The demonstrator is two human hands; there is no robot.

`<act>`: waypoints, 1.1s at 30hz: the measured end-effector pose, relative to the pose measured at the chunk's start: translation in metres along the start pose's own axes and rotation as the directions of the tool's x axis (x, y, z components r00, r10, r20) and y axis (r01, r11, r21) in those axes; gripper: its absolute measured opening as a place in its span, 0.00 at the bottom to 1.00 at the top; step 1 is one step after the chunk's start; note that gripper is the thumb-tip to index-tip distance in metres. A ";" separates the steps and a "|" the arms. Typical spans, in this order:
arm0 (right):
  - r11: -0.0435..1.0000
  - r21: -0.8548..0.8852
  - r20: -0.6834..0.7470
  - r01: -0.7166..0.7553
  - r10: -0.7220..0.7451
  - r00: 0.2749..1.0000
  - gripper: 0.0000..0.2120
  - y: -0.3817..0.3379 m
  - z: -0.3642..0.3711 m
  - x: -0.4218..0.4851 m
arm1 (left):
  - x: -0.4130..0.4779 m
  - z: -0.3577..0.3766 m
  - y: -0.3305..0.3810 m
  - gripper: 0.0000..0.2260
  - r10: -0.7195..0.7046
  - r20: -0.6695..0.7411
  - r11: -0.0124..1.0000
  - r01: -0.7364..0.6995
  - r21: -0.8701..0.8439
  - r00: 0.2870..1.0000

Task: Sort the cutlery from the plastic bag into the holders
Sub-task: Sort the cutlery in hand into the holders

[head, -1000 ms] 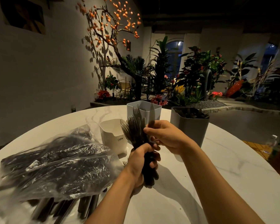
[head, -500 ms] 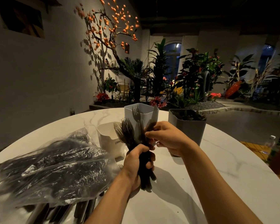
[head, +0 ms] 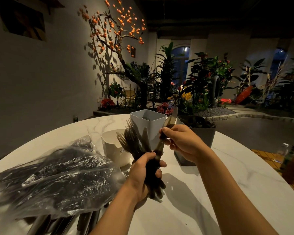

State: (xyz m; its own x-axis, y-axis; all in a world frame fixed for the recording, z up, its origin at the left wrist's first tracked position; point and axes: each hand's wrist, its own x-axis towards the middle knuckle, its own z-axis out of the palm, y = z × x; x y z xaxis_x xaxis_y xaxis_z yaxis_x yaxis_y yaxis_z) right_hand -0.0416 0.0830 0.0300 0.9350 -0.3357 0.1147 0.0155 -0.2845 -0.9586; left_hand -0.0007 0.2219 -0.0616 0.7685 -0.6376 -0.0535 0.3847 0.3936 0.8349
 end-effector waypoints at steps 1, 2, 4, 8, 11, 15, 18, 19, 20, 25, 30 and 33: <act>1.000 -0.003 -0.036 0.022 -0.022 0.999 0.12 -0.001 -0.001 0.001 | 0.000 -0.001 0.000 0.12 0.002 -0.001 1.000 -0.002 0.006 1.000; 0.999 -0.012 -0.074 0.049 -0.050 0.996 0.11 -0.001 -0.002 0.001 | 0.001 -0.001 -0.001 0.11 0.002 -0.001 1.000 -0.002 0.014 1.000; 0.994 -0.033 -0.130 0.102 -0.106 0.986 0.08 -0.001 -0.003 0.001 | 0.002 -0.002 -0.001 0.10 0.003 -0.003 0.999 -0.003 0.037 1.000; 0.991 -0.035 -0.109 0.126 -0.130 0.986 0.08 0.001 -0.002 0.002 | 0.002 -0.003 -0.003 0.09 0.016 -0.026 0.998 -0.015 0.053 1.000; 0.995 -0.018 -0.050 0.095 -0.096 0.994 0.08 0.000 -0.006 0.001 | 0.003 -0.005 -0.004 0.10 0.021 -0.031 0.998 -0.019 0.052 0.999; 0.991 -0.114 0.030 0.070 -0.067 0.997 0.08 0.002 -0.007 -0.002 | 0.004 -0.004 -0.004 0.16 0.027 -0.046 0.998 -0.025 0.051 0.999; 0.995 -0.082 0.050 0.053 -0.049 0.998 0.08 0.003 -0.009 -0.002 | 0.003 -0.003 -0.004 0.19 0.019 -0.042 0.999 -0.017 0.041 0.999; 0.996 -0.068 0.056 0.054 -0.051 0.997 0.09 0.002 -0.011 -0.003 | 0.003 -0.003 -0.004 0.19 0.018 -0.041 0.999 -0.017 0.041 0.999; 0.997 -0.049 0.060 0.055 -0.052 0.997 0.09 0.002 -0.013 -0.003 | 0.003 -0.003 -0.004 0.20 0.021 -0.040 0.999 -0.019 0.043 0.999; 0.996 0.071 0.065 0.045 -0.050 0.997 0.10 0.002 -0.015 -0.003 | 0.004 -0.004 -0.005 0.19 0.011 -0.048 0.999 -0.010 0.034 0.999; 0.987 0.063 -0.118 0.149 -0.141 0.983 0.08 -0.009 -0.025 -0.007 | 0.004 -0.004 -0.005 0.18 0.023 -0.037 0.999 -0.022 0.026 0.999; 0.954 0.014 -0.347 0.300 -0.277 0.896 0.06 -0.021 -0.040 -0.007 | 0.003 -0.002 -0.006 0.17 0.047 -0.027 0.998 -0.045 0.047 0.999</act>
State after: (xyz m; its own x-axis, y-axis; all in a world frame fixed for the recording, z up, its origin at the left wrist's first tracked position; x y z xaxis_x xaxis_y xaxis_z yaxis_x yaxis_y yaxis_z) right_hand -0.0631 0.0553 0.0600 0.7108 -0.5335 0.4584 0.2997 -0.3598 -0.8836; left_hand 0.0003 0.2196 -0.0677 0.7989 -0.6007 -0.0291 0.3248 0.3902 0.8615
